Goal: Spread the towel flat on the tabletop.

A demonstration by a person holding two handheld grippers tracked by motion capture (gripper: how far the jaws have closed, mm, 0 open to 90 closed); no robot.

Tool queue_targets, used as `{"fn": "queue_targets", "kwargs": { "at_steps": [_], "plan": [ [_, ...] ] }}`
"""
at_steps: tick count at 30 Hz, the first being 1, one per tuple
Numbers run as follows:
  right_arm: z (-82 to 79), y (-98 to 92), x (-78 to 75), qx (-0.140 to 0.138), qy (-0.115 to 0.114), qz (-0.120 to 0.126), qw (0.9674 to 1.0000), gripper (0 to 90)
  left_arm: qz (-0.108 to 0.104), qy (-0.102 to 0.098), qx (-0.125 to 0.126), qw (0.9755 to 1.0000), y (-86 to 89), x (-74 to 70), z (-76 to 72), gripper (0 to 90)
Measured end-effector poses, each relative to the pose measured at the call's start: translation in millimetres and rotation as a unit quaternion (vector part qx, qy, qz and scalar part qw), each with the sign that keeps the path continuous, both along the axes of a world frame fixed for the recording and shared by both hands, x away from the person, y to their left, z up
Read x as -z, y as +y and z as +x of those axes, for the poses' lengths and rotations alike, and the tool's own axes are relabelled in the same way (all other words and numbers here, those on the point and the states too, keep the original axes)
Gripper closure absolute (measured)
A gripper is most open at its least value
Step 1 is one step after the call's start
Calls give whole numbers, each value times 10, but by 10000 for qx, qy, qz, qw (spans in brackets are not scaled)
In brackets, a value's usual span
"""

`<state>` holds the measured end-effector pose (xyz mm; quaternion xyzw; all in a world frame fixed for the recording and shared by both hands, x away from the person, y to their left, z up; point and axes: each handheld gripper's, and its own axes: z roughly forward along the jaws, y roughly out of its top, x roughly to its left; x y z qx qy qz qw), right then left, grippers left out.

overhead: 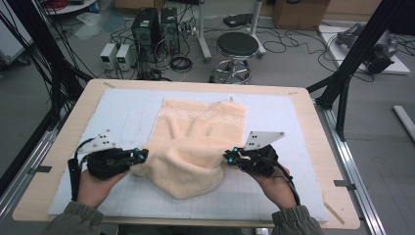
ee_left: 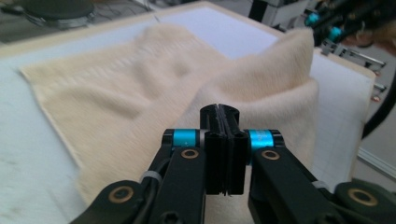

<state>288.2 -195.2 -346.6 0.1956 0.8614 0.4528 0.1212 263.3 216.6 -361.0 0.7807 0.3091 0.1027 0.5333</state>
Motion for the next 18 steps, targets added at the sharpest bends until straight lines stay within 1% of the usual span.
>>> {"fn": "queue_targets", "kwargs": {
  "at_steps": [2, 4, 5, 6, 7, 9, 10, 11, 12, 13, 14, 16, 17, 18],
  "plan": [
    [29, -24, 56, 35, 88, -42, 9999, 844, 5, 142, 154, 9998, -89, 153, -35, 820],
    [79, -36, 148, 73, 184, -24, 9998, 843, 172, 298, 377, 9987, -200, 277, -78, 783],
    [102, -33, 197, 88, 251, -11, 9996, 843, 268, 323, 479, 9980, -257, 321, -102, 752],
    [132, -28, 244, 91, 278, 14, 9996, 843, 268, 323, 479, 9980, -257, 321, -102, 715],
    [155, -21, 284, 100, 356, 17, 9993, 843, 464, 303, 621, 9965, -367, 389, -141, 685],
    [199, 4, 343, 93, 415, 21, 9991, 842, 577, 334, 777, 9947, -465, 447, -151, 631],
    [217, 15, 364, 95, 409, 16, 9991, 842, 688, 349, 862, 9933, -510, 480, -149, 600],
    [234, 23, 381, 79, 425, 33, 9991, 842, 688, 349, 862, 9933, -510, 480, -149, 573],
    [247, 29, 396, 97, 421, 58, 9991, 841, 879, 422, 1003, 9902, -598, 575, -140, 545],
    [247, 29, 396, 97, 421, 58, 9991, 841, 879, 422, 1003, 9902, -598, 575, -140, 525],
    [257, 33, 423, 110, 452, 70, 9989, 841, 1034, 616, 1126, 9863, -675, 674, -128, 503],
    [257, 32, 434, 120, 470, 61, 9988, 841, 1034, 616, 1126, 9863, -675, 674, -128, 493],
    [255, 21, 478, 120, 511, 44, 9986, 841, 1230, 689, 1179, 9830, -733, 762, -121, 489],
    [255, 21, 478, 120, 511, 44, 9986, 841, 1214, 631, 1151, 9839, -740, 769, -126, 489]
  ]
}}
